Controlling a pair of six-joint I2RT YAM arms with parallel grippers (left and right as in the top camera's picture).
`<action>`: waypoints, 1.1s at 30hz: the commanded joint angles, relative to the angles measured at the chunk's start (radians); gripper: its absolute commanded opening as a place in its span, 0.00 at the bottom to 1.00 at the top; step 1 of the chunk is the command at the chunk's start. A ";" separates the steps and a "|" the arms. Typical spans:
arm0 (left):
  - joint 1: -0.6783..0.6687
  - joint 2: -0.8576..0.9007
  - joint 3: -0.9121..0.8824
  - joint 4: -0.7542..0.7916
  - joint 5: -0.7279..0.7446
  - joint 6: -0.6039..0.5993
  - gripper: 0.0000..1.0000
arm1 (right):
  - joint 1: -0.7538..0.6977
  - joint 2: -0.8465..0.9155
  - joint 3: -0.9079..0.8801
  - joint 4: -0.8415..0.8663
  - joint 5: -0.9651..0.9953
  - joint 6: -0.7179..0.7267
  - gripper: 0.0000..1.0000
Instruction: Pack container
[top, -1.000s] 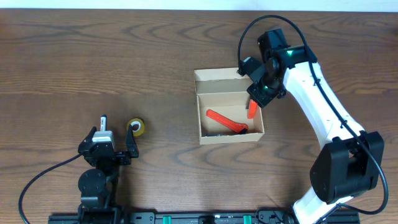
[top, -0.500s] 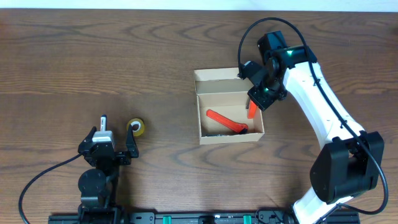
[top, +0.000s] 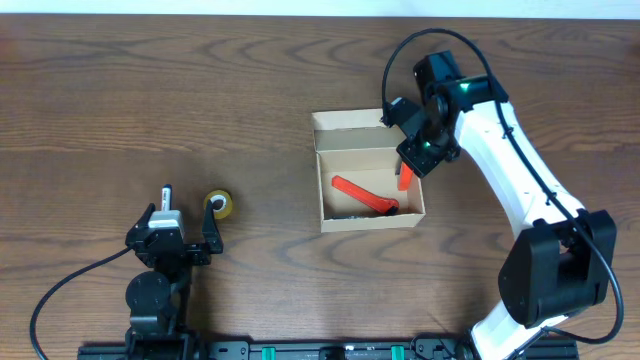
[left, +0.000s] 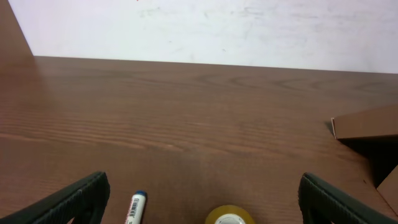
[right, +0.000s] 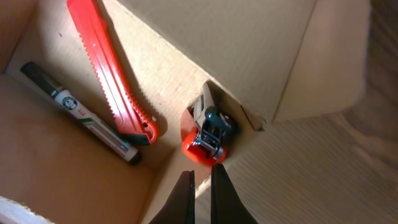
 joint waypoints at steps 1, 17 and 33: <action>0.003 0.001 -0.014 -0.047 0.032 -0.003 0.95 | -0.004 -0.010 -0.036 0.010 -0.012 0.013 0.01; 0.003 0.001 -0.014 -0.047 0.033 -0.003 0.95 | 0.011 -0.011 -0.080 0.079 -0.042 0.010 0.01; 0.003 0.001 0.032 -0.100 0.085 -0.192 0.95 | -0.001 -0.013 0.110 0.219 -0.143 0.194 0.72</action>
